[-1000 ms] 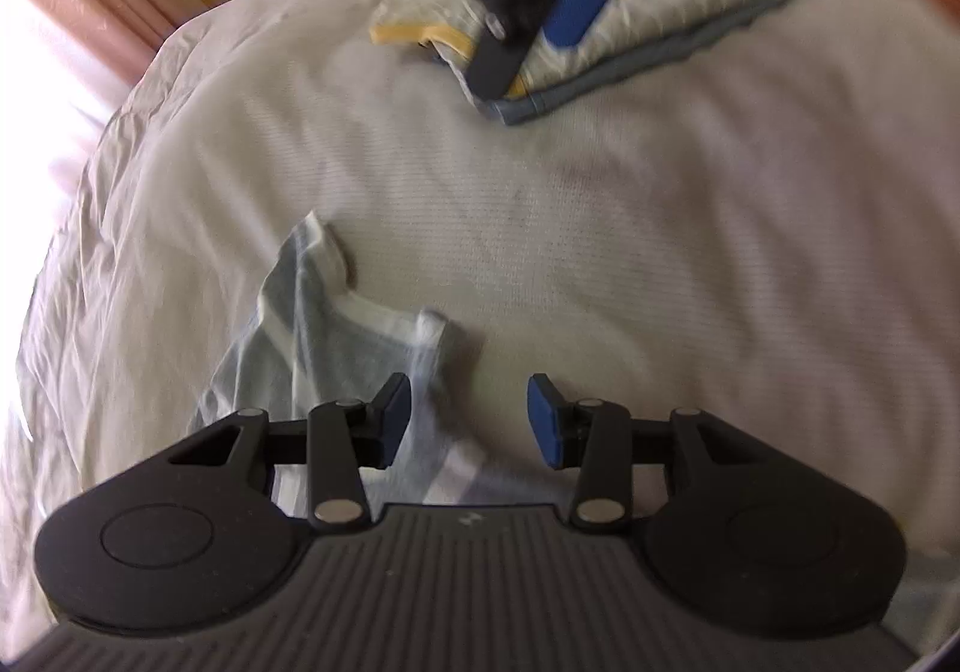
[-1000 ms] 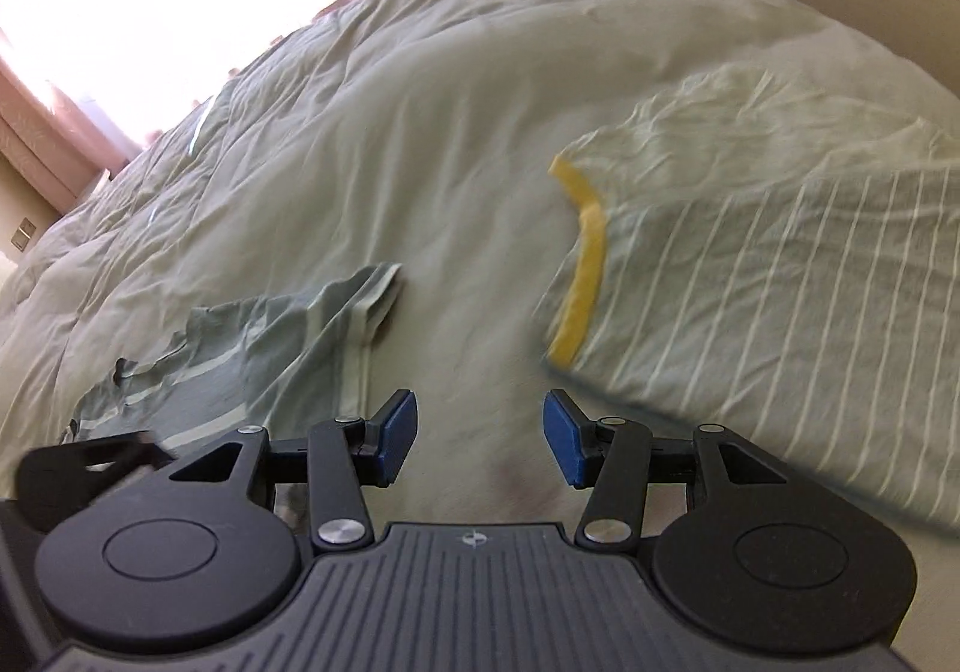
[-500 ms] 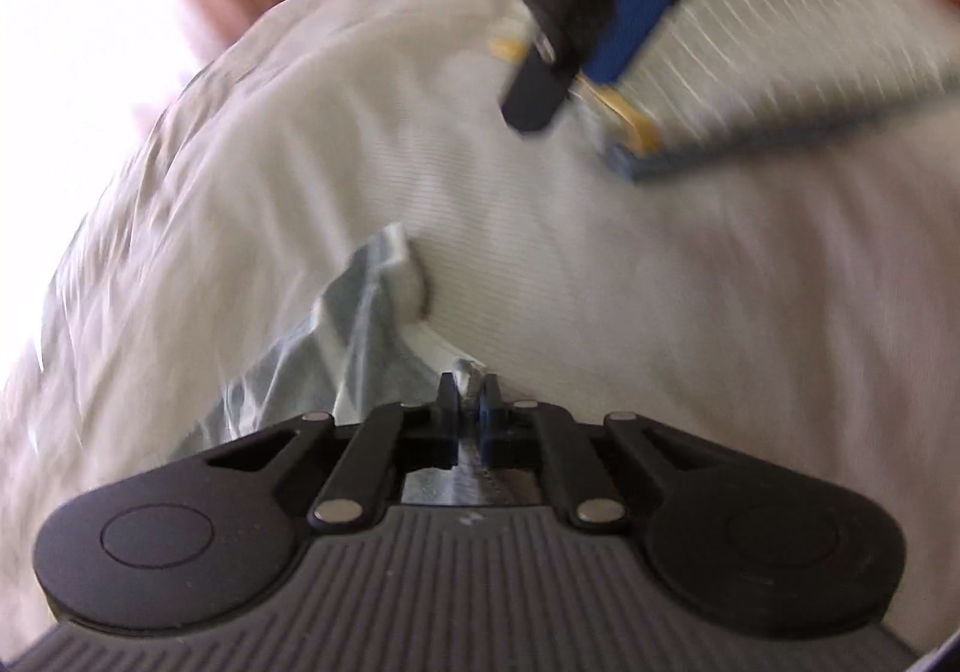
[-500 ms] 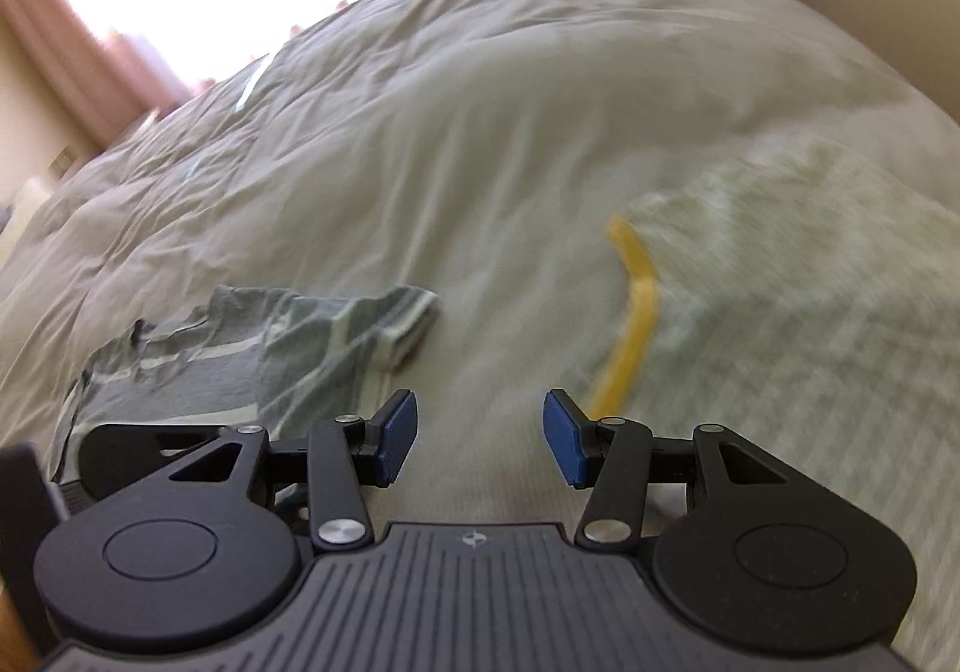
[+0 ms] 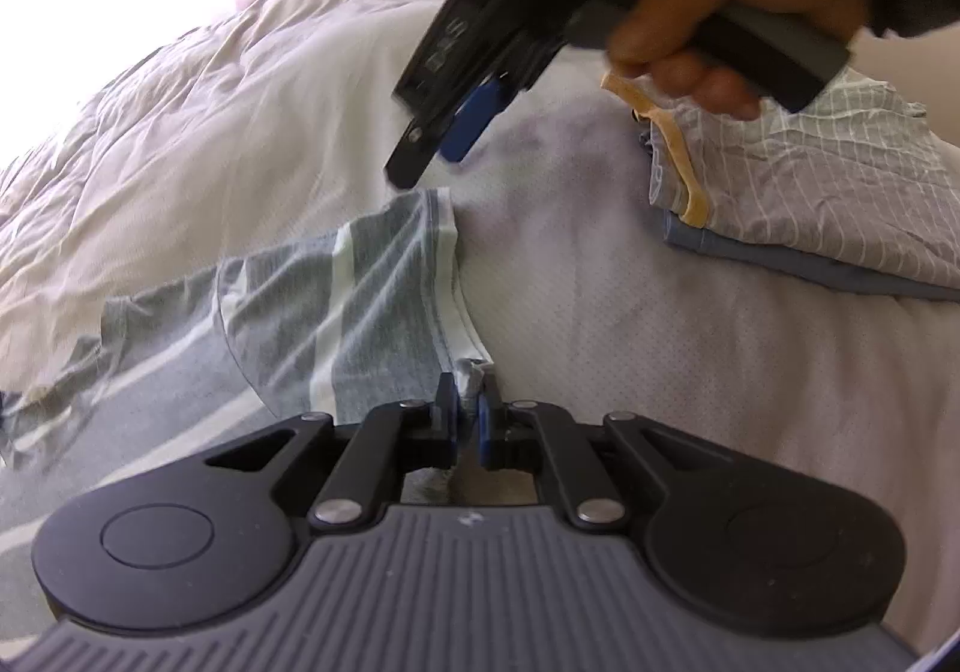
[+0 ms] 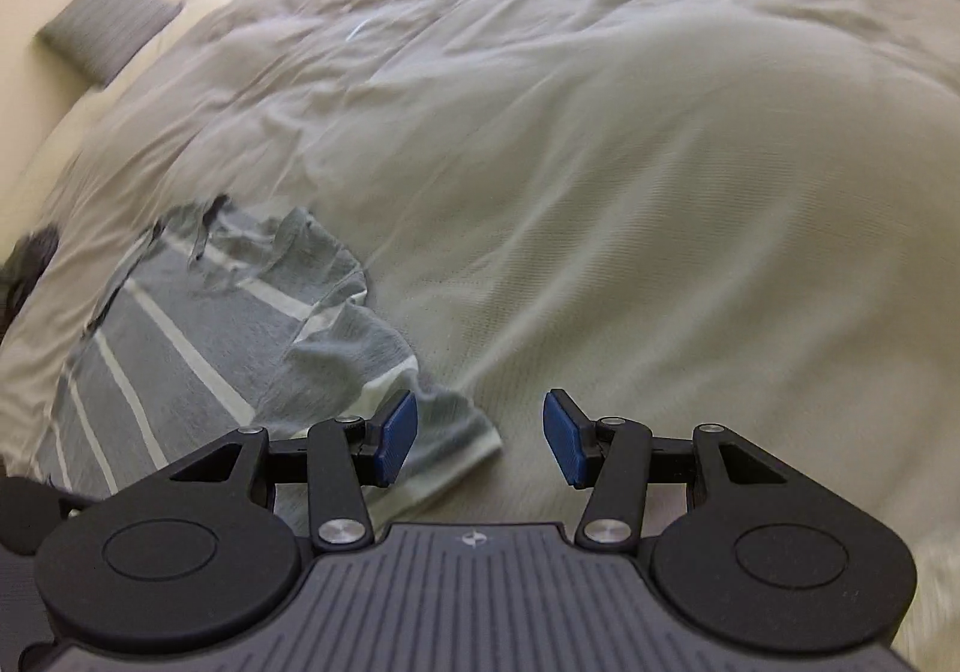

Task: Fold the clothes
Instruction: 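Grasp the other side edge of the striped shirt with the left gripper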

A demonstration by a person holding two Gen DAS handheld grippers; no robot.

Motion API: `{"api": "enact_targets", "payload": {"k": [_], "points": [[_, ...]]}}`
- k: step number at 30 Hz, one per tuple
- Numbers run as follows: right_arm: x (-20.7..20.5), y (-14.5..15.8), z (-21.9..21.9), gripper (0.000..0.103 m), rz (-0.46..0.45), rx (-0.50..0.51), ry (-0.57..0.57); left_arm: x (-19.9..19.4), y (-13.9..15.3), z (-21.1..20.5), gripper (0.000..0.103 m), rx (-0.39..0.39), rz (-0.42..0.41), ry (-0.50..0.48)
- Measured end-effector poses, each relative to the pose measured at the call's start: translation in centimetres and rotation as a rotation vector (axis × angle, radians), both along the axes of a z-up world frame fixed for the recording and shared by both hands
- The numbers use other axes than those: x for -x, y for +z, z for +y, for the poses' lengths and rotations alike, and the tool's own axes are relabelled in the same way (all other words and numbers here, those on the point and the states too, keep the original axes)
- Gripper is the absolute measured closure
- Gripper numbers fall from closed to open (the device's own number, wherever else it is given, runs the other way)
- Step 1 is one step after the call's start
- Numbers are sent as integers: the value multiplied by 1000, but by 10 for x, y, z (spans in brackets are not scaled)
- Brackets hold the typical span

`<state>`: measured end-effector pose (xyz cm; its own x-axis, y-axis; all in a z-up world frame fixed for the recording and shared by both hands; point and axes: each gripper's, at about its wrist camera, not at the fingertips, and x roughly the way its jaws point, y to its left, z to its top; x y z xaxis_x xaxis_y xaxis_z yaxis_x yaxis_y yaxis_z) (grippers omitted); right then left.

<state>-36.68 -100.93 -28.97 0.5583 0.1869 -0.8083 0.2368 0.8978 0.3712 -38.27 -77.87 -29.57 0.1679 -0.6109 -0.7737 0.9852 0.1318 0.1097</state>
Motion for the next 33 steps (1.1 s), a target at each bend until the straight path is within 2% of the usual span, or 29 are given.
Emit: {"api": "enact_targets", "payload": {"k": [1,6,7,9,14,20,24,28,31,33], "points": [[-6,-6,0,55,16,-5,22,1,-2,0,99,-3,0,11],[-16,-21,-1,85,66,-69,90,2,-7,-2,99,10,28,76],[-16,-22,-2,99,78,-84,90,1,-7,-2,99,18,38,87],[-15,-18,-7,100,100,-120,66,-2,-8,-2,99,40,83,123],[-18,10,-20,101,114,-199,-32,-30,-3,11,99,134,294,299],[-52,25,-8,101,154,-227,-79,-59,-2,32,99,230,507,430],[-81,33,13,100,163,-201,-72,-82,-3,54,98,299,624,558],[-109,34,48,100,151,-116,11,-98,-9,70,98,305,670,651],[-126,30,74,88,129,-66,85,-105,-14,79,98,293,693,680],[-130,29,83,83,80,-71,113,-109,-18,85,97,286,709,700]]}}
